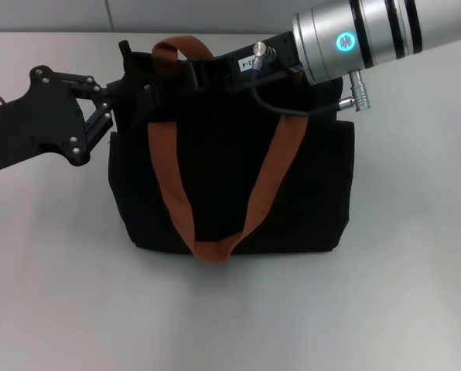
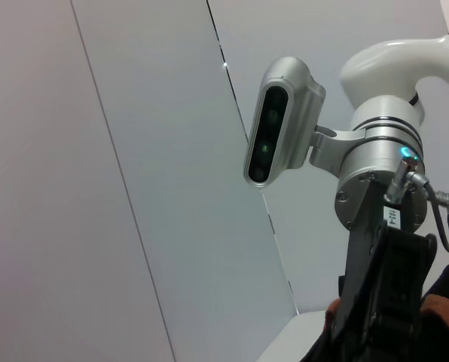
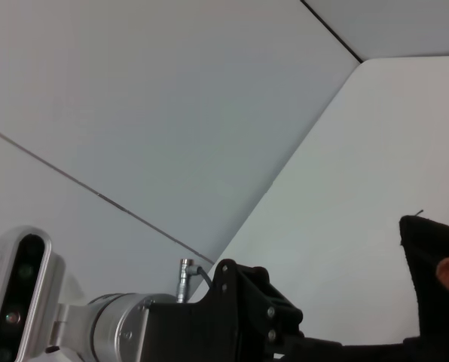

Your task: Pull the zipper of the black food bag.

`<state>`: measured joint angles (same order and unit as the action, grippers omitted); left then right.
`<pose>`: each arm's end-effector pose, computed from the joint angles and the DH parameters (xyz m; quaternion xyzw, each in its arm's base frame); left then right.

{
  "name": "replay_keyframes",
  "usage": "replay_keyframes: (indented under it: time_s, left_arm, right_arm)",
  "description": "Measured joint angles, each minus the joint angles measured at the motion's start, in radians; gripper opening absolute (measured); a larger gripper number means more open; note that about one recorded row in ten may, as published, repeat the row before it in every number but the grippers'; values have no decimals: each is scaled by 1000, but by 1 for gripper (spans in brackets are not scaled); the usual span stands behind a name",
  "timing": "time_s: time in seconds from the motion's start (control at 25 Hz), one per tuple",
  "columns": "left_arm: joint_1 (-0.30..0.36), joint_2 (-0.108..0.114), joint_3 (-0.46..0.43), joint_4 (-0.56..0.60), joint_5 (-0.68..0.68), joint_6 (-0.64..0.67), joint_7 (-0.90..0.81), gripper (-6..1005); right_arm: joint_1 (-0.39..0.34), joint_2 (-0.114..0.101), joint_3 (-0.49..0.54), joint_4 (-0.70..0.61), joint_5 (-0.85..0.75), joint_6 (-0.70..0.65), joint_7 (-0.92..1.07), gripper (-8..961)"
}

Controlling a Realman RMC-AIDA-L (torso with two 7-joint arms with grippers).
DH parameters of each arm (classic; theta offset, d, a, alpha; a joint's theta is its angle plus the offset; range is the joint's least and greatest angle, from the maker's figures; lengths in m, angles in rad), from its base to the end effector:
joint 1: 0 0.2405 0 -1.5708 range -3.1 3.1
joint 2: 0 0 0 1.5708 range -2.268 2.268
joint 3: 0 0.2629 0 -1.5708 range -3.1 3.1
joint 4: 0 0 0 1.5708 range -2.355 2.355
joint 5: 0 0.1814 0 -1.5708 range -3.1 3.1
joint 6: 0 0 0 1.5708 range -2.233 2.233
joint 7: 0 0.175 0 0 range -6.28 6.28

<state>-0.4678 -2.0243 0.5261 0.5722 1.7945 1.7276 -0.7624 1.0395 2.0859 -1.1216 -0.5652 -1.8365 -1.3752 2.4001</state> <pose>-0.2384 0.3125 0.0232 -0.9043 0.0359 -0.3235 0.2762 0.0559 0.3745 -0.0912 0.8808 -0.4371 -0.1632 0.0809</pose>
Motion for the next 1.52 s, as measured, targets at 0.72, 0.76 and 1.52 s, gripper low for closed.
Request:
replay_keyframes:
  time_s: [0.72, 0.76, 1.52]
  left_arm:
    - [0, 0, -2, 0, 0, 9, 0, 23]
    - [0, 0, -2, 0, 0, 9, 0, 23]
    - [6, 5, -5, 0, -13, 2, 0, 23]
  right_arm:
    - [-14, -2, -11, -38, -17, 6, 29, -3]
    - [-15, -2, -12, -47, -28, 6, 37, -2]
    - [-160, 0, -135, -331, -111, 34, 243, 0]
